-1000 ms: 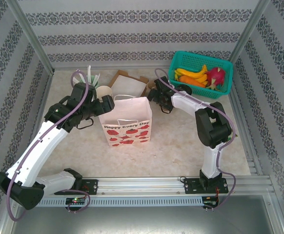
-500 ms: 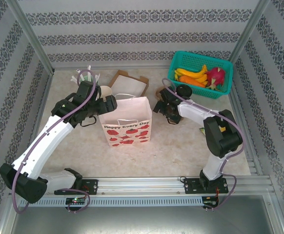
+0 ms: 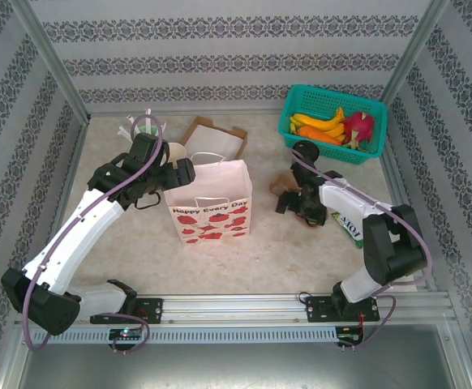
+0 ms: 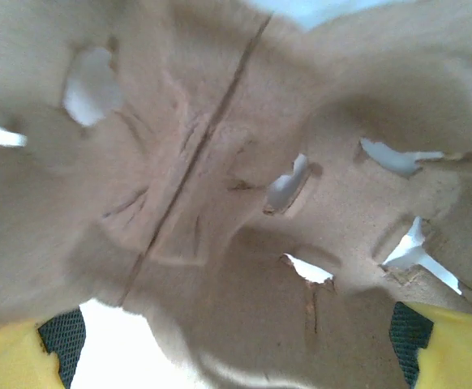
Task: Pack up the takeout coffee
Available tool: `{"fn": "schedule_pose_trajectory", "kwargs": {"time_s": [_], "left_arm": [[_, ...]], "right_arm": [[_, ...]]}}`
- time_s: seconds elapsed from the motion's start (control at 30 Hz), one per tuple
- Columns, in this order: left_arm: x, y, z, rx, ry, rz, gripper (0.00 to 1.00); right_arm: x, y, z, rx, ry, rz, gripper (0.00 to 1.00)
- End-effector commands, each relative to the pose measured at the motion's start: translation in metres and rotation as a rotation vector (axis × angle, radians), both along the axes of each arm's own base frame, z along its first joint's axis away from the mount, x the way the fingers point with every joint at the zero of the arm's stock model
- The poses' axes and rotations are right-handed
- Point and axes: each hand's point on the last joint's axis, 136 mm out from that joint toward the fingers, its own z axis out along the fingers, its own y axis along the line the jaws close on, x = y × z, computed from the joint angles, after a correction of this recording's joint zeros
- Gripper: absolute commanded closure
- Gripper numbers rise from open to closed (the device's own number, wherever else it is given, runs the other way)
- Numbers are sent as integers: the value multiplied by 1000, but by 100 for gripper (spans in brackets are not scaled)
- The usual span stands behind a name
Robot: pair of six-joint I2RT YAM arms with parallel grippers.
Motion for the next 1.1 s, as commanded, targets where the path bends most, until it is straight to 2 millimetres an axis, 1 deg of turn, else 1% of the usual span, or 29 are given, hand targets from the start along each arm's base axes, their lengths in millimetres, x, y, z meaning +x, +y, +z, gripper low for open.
{"fn": "schedule_pose_trajectory", "kwargs": {"time_s": [0.0, 0.07, 0.17, 0.2, 0.27, 0.3, 0.37, 0.43, 0.5, 0.6, 0.73, 0.8, 1.0, 1.07], "left_arm": [[11, 2, 22, -3, -76, -6, 0], [12, 2, 26, 1, -88, -13, 0], [13, 5, 31, 22, -108, -10, 0], [13, 7, 33, 30, -116, -5, 0], [13, 12, 36, 41, -133, 13, 0], [13, 13, 37, 41, -141, 16, 0], [13, 14, 39, 37, -156, 18, 0], [12, 15, 39, 40, -160, 18, 0], [12, 16, 39, 47, -156, 20, 0], [11, 17, 37, 55, -151, 19, 0], [11, 16, 33, 55, -136, 13, 0], [11, 16, 31, 57, -131, 12, 0], [14, 16, 30, 69, -123, 5, 0], [16, 13, 30, 63, -121, -4, 0]], "right_arm": [[-14, -18, 13, -15, 9, 68, 2], [-10, -24, 23, -2, -28, 55, 2], [2, -15, 39, 92, -101, 14, 2], [6, -13, 42, 108, -116, -14, 3], [11, -14, 39, 118, -117, -100, 10], [13, -15, 37, 117, -110, -135, 11], [15, -21, 29, 81, -92, -192, 19], [16, -26, 23, 25, -77, -206, 23], [19, -26, 21, 13, -66, -211, 28], [25, -20, 17, 25, -53, -201, 37], [31, -14, 14, 8, -32, -178, 54], [33, -14, 12, -1, -26, -177, 55], [37, -16, 5, -31, -11, -182, 56], [38, -17, 3, -44, -11, -182, 58]]}}
